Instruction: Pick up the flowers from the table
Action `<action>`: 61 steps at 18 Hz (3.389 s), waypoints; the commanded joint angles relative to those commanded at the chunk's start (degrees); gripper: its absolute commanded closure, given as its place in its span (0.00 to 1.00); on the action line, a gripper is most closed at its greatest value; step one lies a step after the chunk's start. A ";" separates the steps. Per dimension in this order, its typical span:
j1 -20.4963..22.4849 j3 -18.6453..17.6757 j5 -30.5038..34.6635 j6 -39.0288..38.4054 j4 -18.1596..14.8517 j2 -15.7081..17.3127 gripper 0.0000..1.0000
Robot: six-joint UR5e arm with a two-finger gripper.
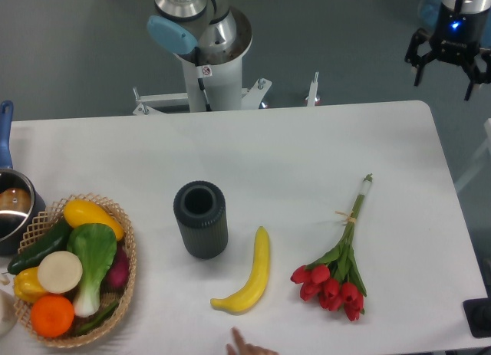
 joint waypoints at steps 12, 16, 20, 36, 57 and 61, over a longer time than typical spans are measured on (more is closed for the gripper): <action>-1.58 -5.44 -4.30 -10.08 3.15 0.00 0.00; -3.25 -6.77 -7.56 -22.74 9.74 -1.23 0.00; -6.41 -6.24 -7.56 -28.03 15.10 -4.82 0.00; -14.32 -1.93 -12.30 -30.15 15.64 -17.31 0.00; -16.79 1.49 -19.24 -30.06 16.88 -26.89 0.00; -16.87 1.93 -19.25 -29.97 17.49 -28.30 0.00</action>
